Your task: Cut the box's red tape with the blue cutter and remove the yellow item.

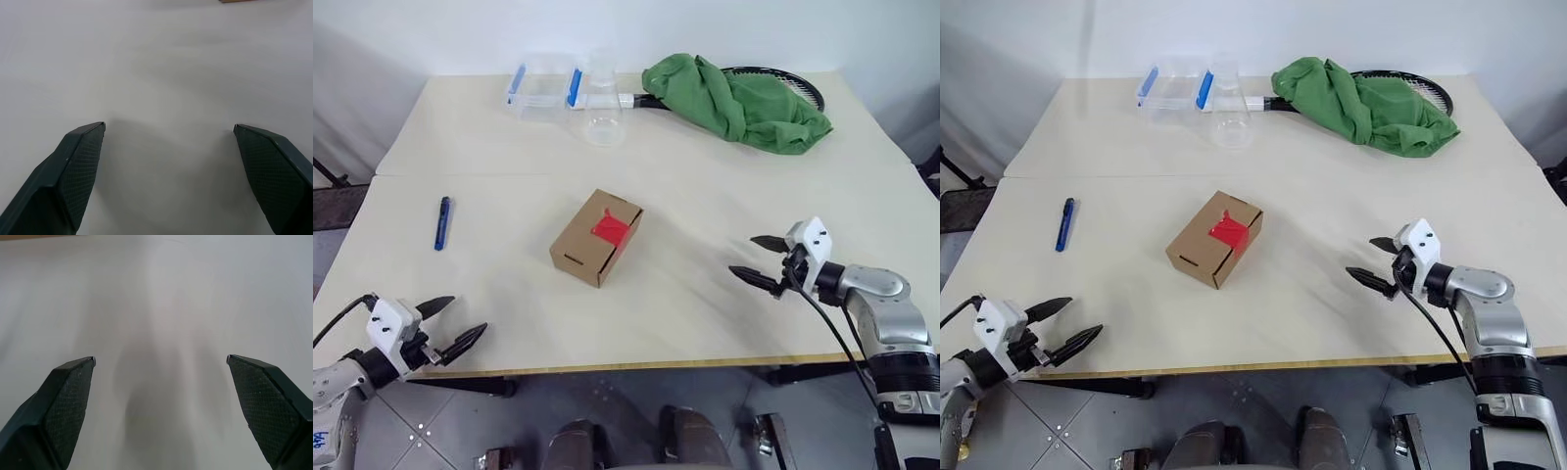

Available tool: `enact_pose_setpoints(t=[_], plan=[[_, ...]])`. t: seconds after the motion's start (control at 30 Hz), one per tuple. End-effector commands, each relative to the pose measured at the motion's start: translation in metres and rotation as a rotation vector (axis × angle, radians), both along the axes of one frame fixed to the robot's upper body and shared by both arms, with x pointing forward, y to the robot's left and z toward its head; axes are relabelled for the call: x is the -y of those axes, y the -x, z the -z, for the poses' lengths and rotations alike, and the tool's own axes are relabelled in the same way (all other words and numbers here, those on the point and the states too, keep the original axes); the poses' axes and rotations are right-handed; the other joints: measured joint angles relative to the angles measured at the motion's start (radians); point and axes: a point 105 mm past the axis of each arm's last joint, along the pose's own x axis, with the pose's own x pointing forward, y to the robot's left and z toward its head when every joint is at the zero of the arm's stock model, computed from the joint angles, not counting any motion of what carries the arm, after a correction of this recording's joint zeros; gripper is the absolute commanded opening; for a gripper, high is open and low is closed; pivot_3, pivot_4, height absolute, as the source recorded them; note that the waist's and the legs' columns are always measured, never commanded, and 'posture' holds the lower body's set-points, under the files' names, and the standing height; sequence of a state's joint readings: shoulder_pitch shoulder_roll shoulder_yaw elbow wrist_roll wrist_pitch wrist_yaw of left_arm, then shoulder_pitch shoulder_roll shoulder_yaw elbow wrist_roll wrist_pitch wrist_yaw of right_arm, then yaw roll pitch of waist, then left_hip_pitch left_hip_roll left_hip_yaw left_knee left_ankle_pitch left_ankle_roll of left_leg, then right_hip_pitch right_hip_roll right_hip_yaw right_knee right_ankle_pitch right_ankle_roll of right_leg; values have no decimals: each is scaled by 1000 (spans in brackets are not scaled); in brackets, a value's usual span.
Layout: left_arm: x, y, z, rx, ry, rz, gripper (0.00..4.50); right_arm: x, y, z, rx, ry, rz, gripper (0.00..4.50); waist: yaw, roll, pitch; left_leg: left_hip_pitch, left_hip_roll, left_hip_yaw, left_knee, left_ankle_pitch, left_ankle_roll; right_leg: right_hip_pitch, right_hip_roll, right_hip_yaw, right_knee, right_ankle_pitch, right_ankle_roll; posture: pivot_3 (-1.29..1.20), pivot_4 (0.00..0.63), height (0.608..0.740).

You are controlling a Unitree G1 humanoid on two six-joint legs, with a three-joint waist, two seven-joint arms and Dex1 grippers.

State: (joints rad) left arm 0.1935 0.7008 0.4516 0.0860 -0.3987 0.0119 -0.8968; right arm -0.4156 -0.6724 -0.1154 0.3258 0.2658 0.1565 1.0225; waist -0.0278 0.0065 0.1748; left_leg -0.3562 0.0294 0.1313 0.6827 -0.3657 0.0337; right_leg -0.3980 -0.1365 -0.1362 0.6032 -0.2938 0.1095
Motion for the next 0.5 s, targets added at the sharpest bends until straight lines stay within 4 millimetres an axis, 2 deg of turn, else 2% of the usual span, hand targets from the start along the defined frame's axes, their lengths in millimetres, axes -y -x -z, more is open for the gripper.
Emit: enact_pose_setpoints(t=[0.03,0.23,0.33,0.4,0.5], plan=[[3,-6,-10,32,-9,8,4466,-1,-3,-10,39,3,-8,4500,1,0,0,0,0,0,0,0,0,0,0,0,0,0,0,0,150,740],[7,-18,-8,-40,-24,-44,4466,8,-9,-4,-3,72,112,4500,1,0,0,0,0,0,0,0,0,0,0,0,2,0,0,0,150,740],[20,-22,-14,-27,6,34,4466,4,-10,-7,-3,66,119,4500,0,0,0,0,0,0,1,0,0,0,0,0,2,0,0,0,150,740],[21,-28,-12,-44,16,14,4072,0,-13,-10,0,55,131,4323,1,0,0,0,0,0,1,0,0,0,0,0,3,0,0,0,150,740],[28,-34,-16,-28,40,18,3277,-4,-14,-13,-16,38,148,3571,0,0,0,0,0,0,1,0,0,-1,0,0,3,0,0,0,150,740]])
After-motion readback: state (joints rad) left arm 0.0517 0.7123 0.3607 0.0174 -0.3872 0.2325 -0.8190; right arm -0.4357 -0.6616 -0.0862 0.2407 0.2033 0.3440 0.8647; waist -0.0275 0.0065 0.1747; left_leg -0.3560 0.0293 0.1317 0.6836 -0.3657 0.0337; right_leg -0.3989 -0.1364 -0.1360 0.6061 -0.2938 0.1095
